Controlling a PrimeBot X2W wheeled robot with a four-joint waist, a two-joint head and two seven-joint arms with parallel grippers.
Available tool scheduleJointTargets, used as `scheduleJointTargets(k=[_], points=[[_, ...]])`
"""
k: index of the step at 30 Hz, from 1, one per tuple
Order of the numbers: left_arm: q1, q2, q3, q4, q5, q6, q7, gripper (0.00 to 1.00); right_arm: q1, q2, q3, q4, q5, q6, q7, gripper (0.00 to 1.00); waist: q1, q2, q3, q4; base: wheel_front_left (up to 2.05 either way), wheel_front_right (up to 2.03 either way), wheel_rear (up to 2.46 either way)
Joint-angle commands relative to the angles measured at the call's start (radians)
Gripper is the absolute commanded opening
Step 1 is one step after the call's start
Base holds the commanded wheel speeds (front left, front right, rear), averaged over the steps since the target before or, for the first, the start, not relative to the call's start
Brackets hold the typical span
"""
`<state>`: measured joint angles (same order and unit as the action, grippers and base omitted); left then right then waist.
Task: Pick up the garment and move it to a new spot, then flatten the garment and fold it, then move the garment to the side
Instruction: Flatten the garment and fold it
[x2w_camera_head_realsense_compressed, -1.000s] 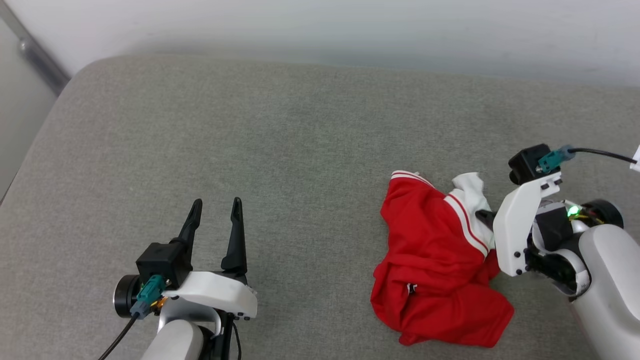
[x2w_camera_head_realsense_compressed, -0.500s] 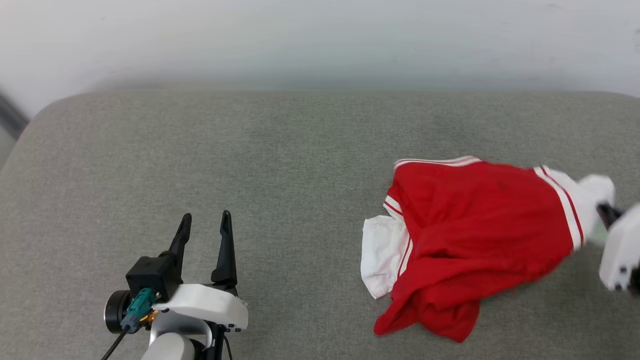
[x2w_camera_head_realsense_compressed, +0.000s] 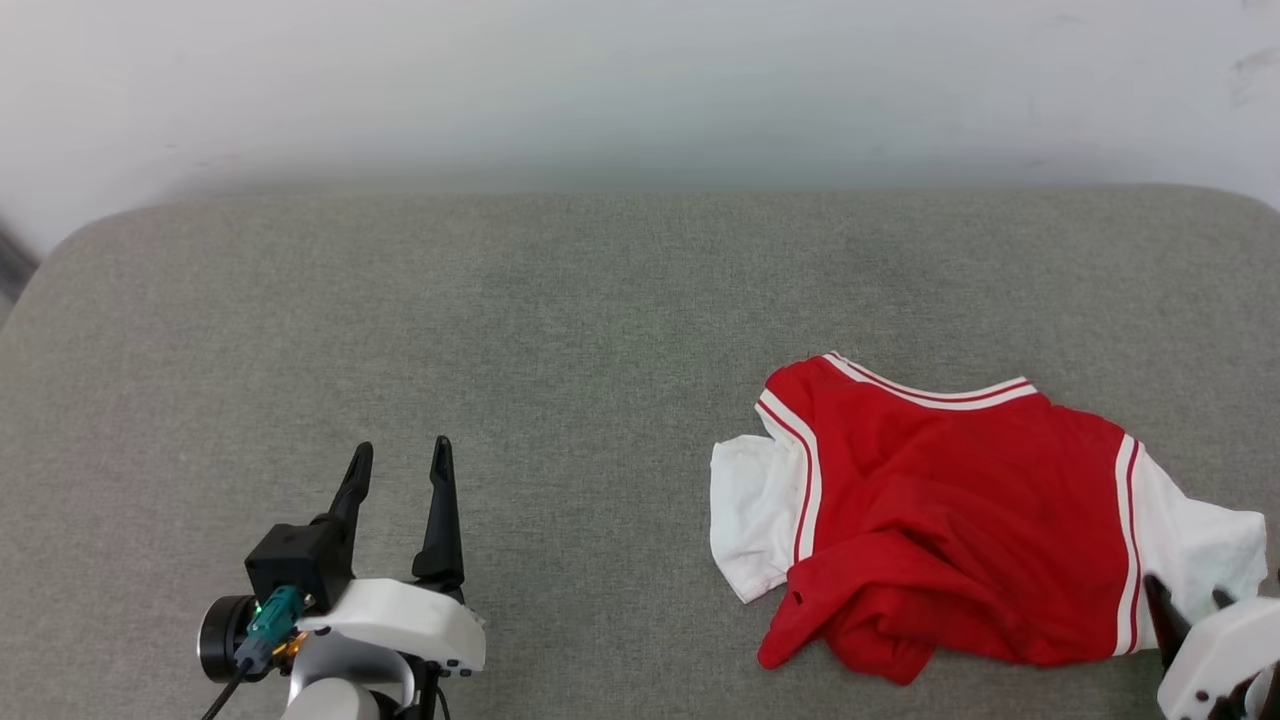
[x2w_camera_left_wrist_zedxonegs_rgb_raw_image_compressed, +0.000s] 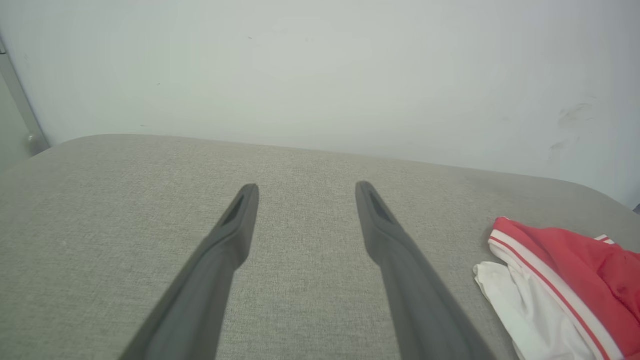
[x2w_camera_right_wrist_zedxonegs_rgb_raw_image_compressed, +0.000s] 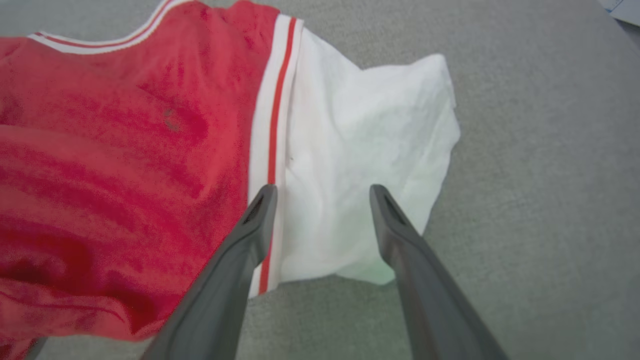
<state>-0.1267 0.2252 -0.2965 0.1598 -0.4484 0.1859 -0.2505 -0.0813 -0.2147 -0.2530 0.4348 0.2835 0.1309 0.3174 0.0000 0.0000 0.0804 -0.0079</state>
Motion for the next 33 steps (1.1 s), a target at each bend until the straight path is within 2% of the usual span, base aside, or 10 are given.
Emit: scheduleJointTargets(k=[1,5,10,13,21,26,33], points=[[0.014,0.008,0.0,-0.005,0.0,0.006,0.002,1.0,-0.026,0.002,-0.002,-0.005,-0.001,0.0,-0.06,1.0,0.0,0.0,-0.007,0.001,0.0,0.0,0.0],[0.035,0.015,0.002,-0.007,-0.008,0.013,0.01,1.0,-0.047,0.01,0.023,-0.052,-0.026,0.0,-0.239,1.0,0.0,0.0,-0.039,0.002,0.0,0.0,0.0],[0.066,0.028,0.006,-0.01,-0.014,0.022,0.022,1.0,-0.027,0.035,0.08,-0.146,-0.069,0.0,-0.362,1.0,0.0,0.0,-0.077,0.006,0.0,0.0,0.0],[0.079,0.035,0.005,-0.016,-0.017,0.027,0.03,1.0,-0.001,0.061,0.12,-0.215,-0.093,0.0,-0.399,1.0,0.0,0.0,-0.09,0.007,0.0,0.0,0.0],[0.099,0.056,-0.003,-0.019,-0.012,0.042,0.071,1.0,0.121,0.119,0.221,-0.407,-0.125,0.0,-0.387,1.0,0.0,0.0,-0.11,-0.006,0.0,0.0,0.0],[0.05,0.066,-0.027,-0.024,0.002,0.035,0.119,1.0,0.162,0.134,0.25,-0.485,-0.12,0.0,-0.361,1.0,0.0,0.0,-0.108,-0.02,0.0,0.0,0.0],[-0.201,0.012,-0.161,0.01,0.016,-0.053,0.339,1.0,0.138,0.14,0.236,-0.561,-0.123,0.0,-0.334,1.0,0.0,0.0,-0.026,-0.036,0.0,0.0,0.0]])
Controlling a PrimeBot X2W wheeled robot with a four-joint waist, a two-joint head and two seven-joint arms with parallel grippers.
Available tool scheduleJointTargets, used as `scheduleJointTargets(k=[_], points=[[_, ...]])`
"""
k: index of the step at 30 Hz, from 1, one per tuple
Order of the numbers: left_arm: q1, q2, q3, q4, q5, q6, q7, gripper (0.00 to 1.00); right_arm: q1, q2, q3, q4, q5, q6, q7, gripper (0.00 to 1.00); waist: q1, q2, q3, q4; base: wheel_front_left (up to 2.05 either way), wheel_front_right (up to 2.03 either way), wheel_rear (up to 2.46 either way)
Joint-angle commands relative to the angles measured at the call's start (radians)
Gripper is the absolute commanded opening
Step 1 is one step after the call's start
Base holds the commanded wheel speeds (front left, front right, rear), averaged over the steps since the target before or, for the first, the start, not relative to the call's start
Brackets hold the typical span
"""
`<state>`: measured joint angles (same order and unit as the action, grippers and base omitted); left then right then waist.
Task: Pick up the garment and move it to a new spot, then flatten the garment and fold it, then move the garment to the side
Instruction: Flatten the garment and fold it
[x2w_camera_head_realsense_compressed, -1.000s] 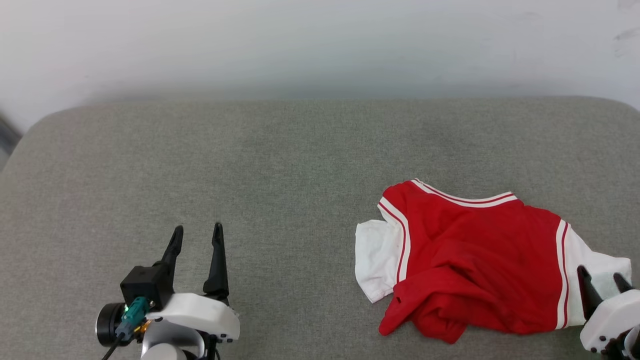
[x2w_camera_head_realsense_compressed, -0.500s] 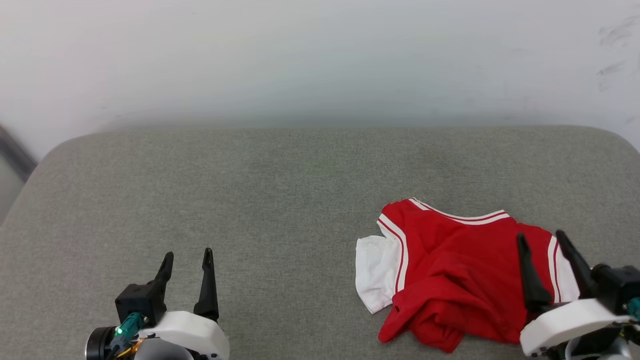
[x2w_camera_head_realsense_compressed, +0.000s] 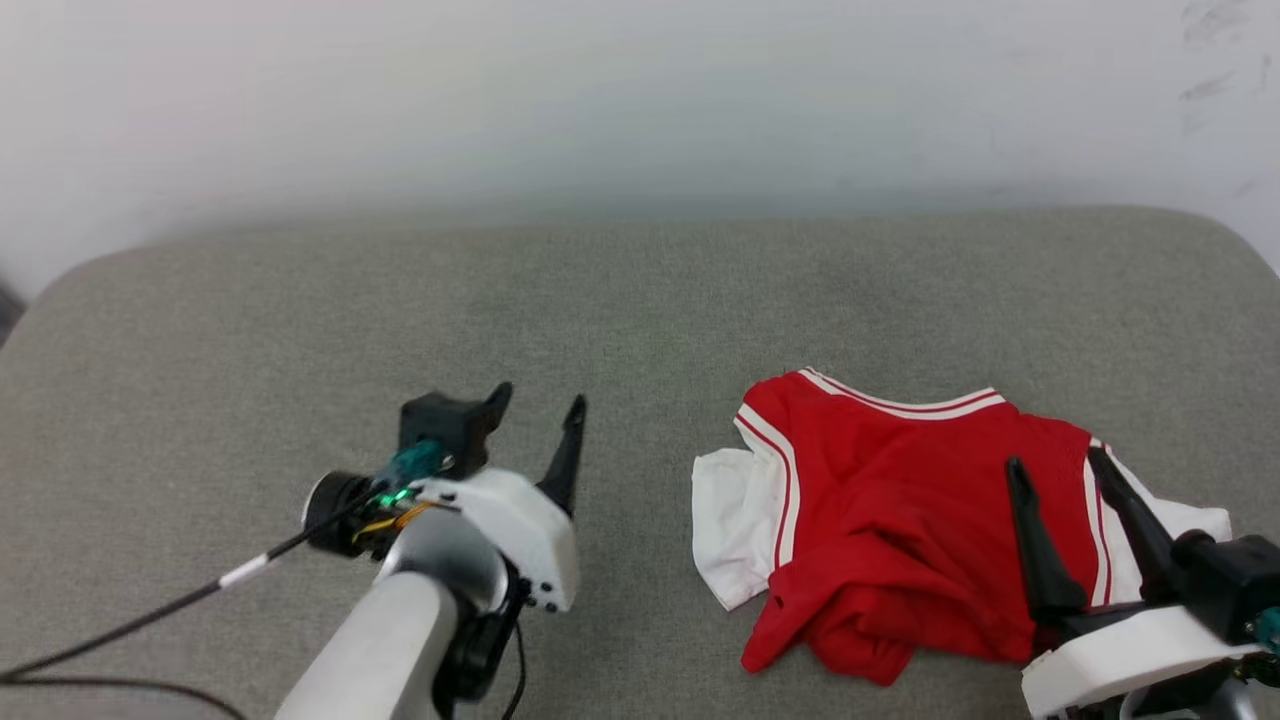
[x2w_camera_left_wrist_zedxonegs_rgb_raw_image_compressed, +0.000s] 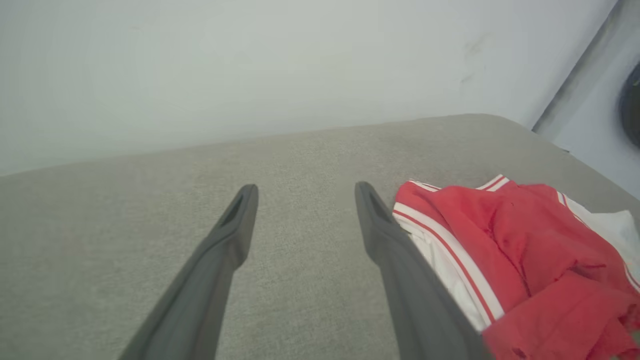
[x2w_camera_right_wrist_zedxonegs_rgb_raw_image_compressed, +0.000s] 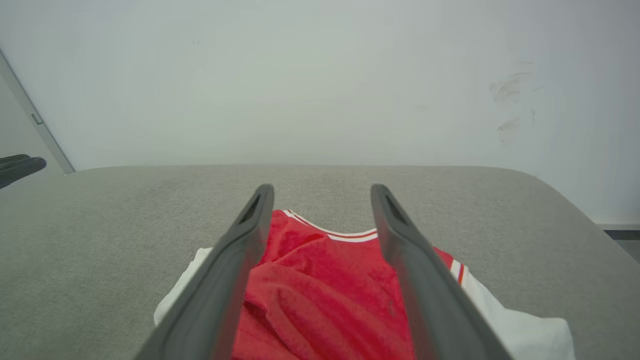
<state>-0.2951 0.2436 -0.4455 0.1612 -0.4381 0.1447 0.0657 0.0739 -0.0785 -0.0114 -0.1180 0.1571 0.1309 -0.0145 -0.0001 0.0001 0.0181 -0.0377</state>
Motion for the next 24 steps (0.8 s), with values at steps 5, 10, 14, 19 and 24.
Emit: scheduleJointTargets(k=[5,10,14,19,24], points=[[-0.169,-0.042,-0.1,0.088,-0.002,-0.085,0.193,1.0,-0.056,0.005,-0.004,-0.022,0.005,0.0,-0.016,1.0,0.0001,-0.0001,0.115,-0.032,0.0,0.0,0.0],[-0.237,-0.076,-0.172,0.196,-0.017,-0.144,0.338,1.0,-0.081,0.008,-0.004,-0.012,0.007,0.0,-0.022,1.0,0.0001,-0.0001,0.167,-0.059,0.0,0.0,0.0],[-0.274,-0.093,-0.223,0.278,-0.023,-0.185,0.444,1.0,-0.098,0.01,0.003,-0.005,0.007,0.0,-0.03,1.0,0.0001,-0.0001,0.193,-0.077,0.0,0.0,0.0],[-0.301,-0.108,-0.277,0.357,-0.032,-0.22,0.555,1.0,-0.106,0.013,0.004,0.007,0.011,0.0,-0.036,1.0,0.0001,-0.0001,0.21,-0.093,0.0,0.0,0.0],[-0.275,-0.127,-0.355,0.457,-0.063,-0.254,0.711,0.37,-0.112,0.017,0.003,0.019,0.014,0.0,-0.046,1.0,0.0001,-0.0001,0.219,-0.108,0.0,0.0,0.0]])
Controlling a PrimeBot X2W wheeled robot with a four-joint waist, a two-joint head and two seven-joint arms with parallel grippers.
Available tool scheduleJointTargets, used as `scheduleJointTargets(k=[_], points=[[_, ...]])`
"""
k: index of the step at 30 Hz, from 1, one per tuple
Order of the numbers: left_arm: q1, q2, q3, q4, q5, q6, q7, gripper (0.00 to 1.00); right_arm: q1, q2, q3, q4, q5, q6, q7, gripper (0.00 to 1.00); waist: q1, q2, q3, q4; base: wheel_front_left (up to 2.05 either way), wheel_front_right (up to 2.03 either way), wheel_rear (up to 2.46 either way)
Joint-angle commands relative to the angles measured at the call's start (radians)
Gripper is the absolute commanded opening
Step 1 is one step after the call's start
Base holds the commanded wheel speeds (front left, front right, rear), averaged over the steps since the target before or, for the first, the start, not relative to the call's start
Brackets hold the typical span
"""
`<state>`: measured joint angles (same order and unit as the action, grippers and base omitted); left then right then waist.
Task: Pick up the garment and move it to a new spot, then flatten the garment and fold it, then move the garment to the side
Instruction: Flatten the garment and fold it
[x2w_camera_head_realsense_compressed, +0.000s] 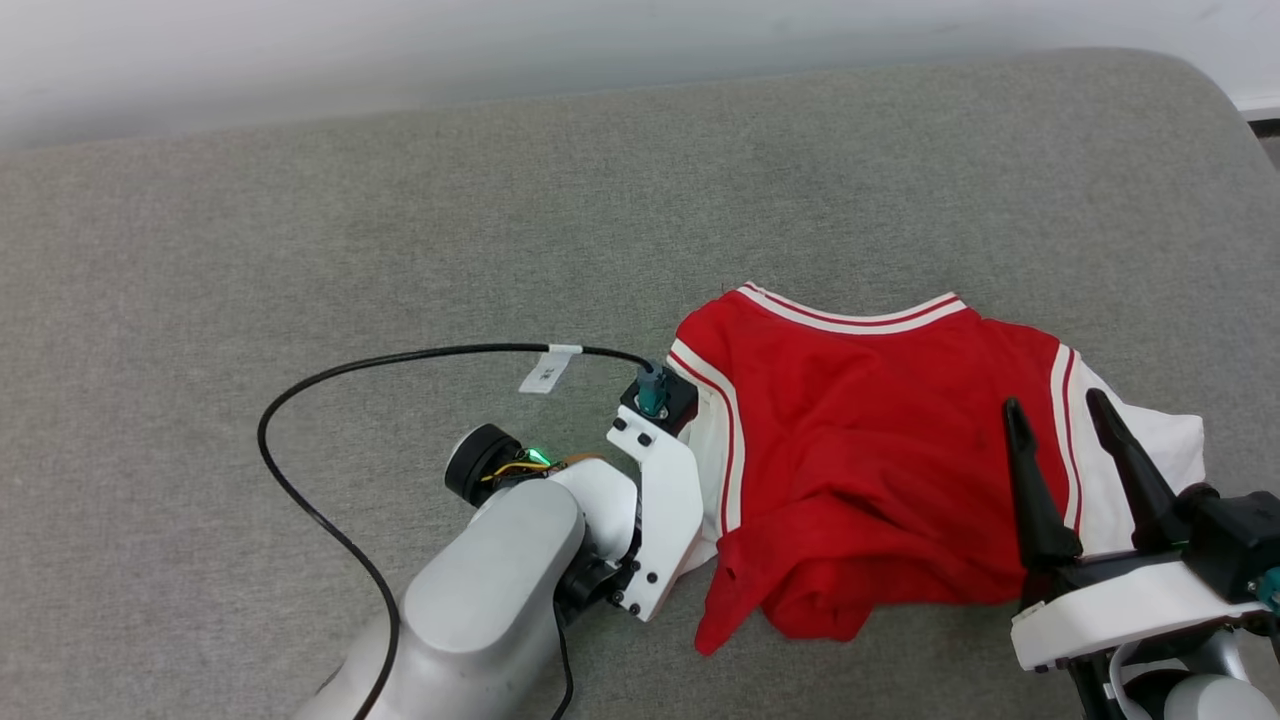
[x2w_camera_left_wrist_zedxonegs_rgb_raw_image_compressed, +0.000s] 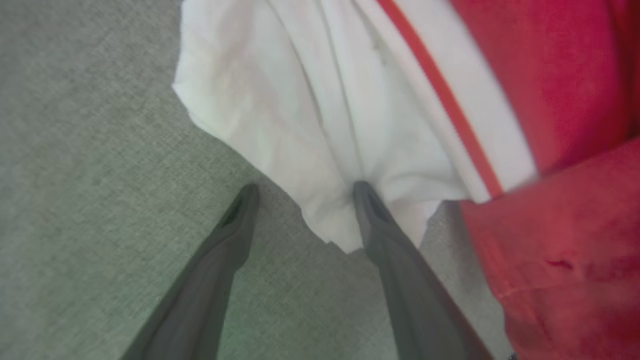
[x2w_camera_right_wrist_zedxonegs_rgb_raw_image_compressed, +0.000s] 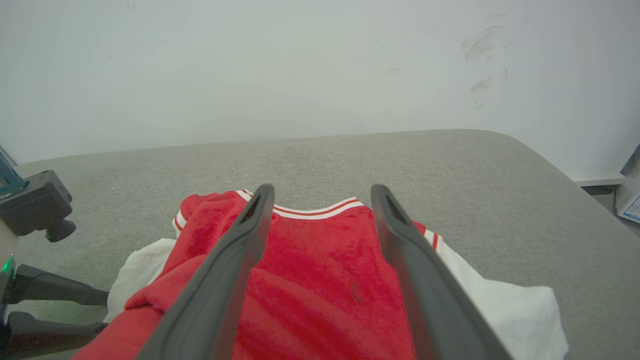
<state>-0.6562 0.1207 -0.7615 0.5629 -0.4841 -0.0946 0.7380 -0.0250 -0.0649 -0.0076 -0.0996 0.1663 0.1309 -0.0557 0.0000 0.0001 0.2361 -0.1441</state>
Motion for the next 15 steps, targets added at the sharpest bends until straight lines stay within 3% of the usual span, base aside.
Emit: scheduleJointTargets(k=[1,6,15], points=[[0.089,-0.006,-0.05,0.067,-0.019,-0.019,0.053,0.0,-0.013,0.004,-0.001,0.004,0.005,0.0,-0.005,1.0,0.0,-0.0001,0.0,-0.004,0.0,0.0,0.0],[0.075,0.004,-0.025,0.058,-0.012,0.001,-0.037,0.0,0.0,0.008,-0.017,0.015,0.005,0.0,-0.003,1.0,0.0,-0.0001,-0.022,-0.002,0.0,0.0,0.0],[0.143,0.049,0.09,-0.082,-0.022,0.123,-0.29,0.0,0.049,0.013,-0.06,0.02,0.001,0.0,0.037,1.0,0.0,-0.0001,-0.111,0.052,0.0,0.0,0.0]])
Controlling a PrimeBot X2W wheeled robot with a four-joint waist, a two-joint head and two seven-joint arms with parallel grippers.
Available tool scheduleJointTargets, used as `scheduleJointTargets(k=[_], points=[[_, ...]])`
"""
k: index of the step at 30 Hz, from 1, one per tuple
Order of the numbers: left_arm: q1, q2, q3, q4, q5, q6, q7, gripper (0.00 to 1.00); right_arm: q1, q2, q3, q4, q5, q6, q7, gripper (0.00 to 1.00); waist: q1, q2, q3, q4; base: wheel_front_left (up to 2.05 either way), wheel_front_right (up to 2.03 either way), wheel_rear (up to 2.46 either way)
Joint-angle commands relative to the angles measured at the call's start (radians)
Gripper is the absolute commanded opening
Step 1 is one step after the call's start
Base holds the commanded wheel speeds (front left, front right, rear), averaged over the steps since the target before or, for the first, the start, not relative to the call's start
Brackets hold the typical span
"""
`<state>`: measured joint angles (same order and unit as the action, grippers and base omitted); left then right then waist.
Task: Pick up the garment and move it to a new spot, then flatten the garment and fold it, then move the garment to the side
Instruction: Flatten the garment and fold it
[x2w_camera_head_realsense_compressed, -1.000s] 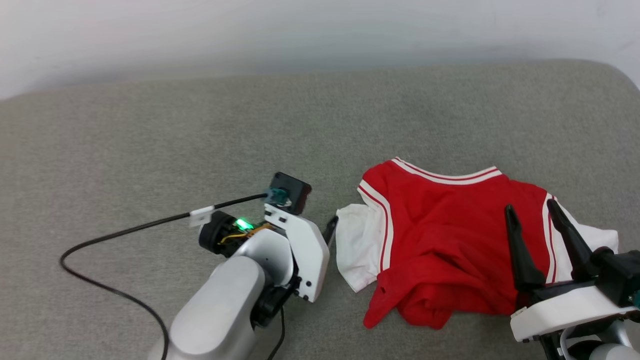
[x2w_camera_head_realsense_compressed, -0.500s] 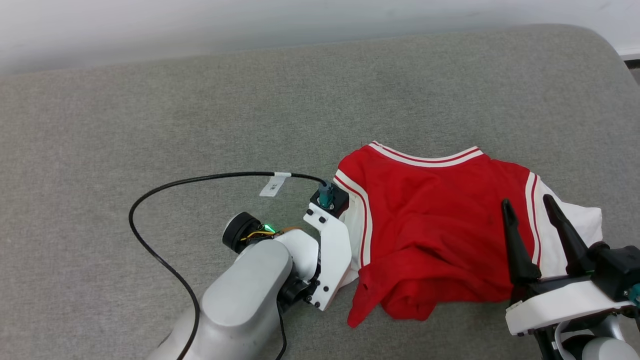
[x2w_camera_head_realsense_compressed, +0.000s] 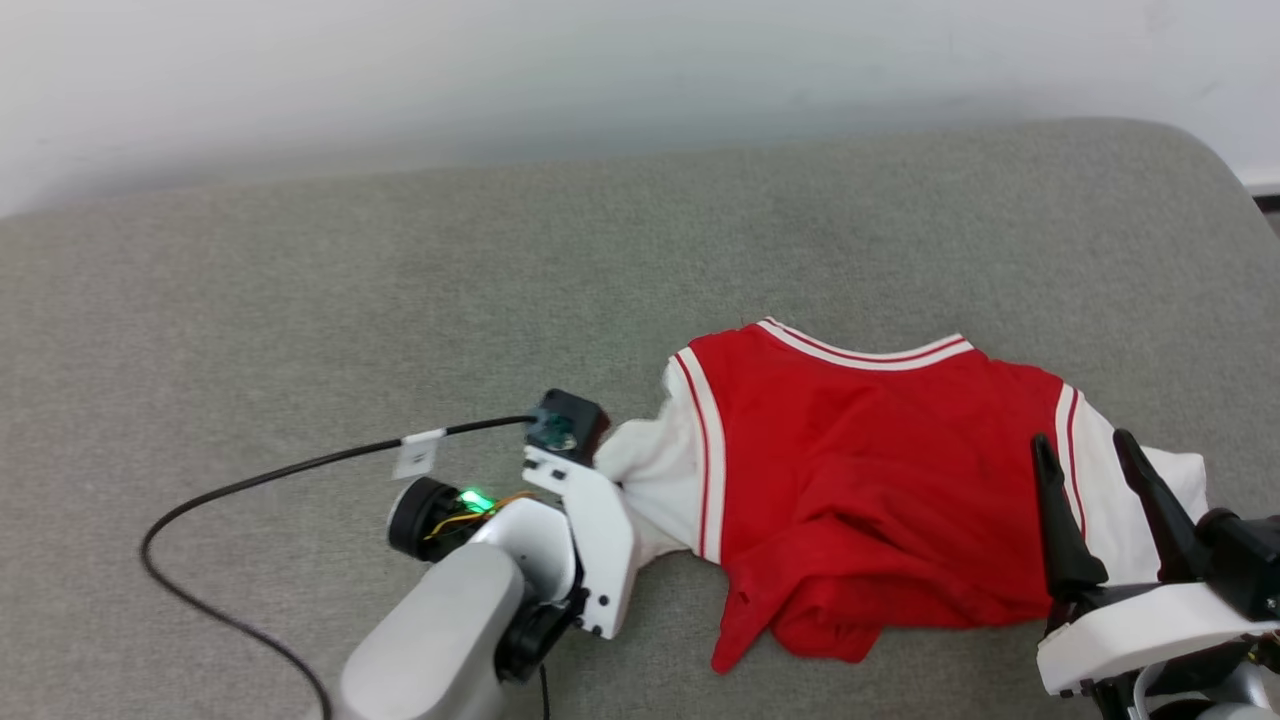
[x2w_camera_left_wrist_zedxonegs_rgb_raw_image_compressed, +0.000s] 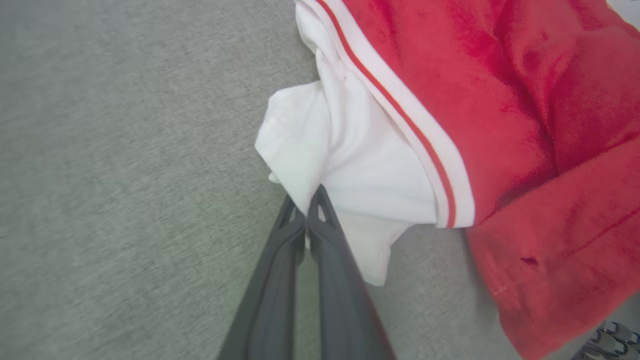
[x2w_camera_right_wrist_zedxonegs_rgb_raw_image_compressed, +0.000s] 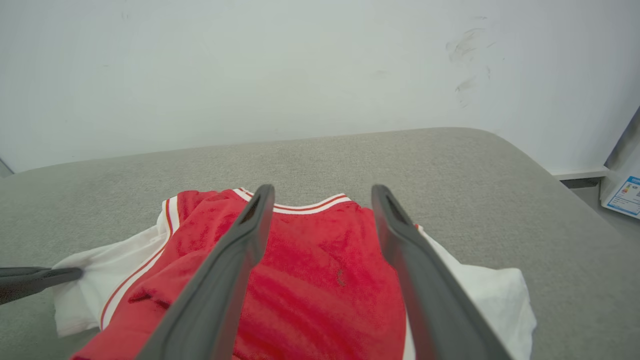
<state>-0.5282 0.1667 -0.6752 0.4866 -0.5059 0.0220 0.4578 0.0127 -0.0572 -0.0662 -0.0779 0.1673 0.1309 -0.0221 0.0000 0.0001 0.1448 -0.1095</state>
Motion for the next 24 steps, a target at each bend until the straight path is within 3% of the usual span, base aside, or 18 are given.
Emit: scheduleJointTargets(k=[1,10,15,24], points=[[0.03,0.016,0.02,-0.026,0.001,0.025,-0.033,0.0,0.017,0.005,-0.004,-0.002,0.004,0.0,0.007,1.0,0.0,-0.0001,-0.028,0.023,0.0,0.0,0.0],[0.213,0.156,0.157,-0.252,-0.025,0.165,-0.144,0.0,0.058,0.007,-0.045,0.014,0.043,0.0,0.092,1.0,0.0,-0.0001,-0.09,0.065,0.0,0.0,0.0],[0.309,0.227,0.219,-0.394,-0.027,0.23,-0.173,0.0,0.068,0.002,-0.104,0.058,0.093,0.0,0.21,1.0,0.0,-0.0001,-0.106,0.078,0.0,0.0,0.0],[0.384,0.283,0.254,-0.576,-0.014,0.288,-0.166,0.0,-0.086,-0.157,-0.225,0.263,0.209,0.0,0.545,1.0,0.0,-0.0001,-0.059,0.09,0.0,0.0,0.0]])
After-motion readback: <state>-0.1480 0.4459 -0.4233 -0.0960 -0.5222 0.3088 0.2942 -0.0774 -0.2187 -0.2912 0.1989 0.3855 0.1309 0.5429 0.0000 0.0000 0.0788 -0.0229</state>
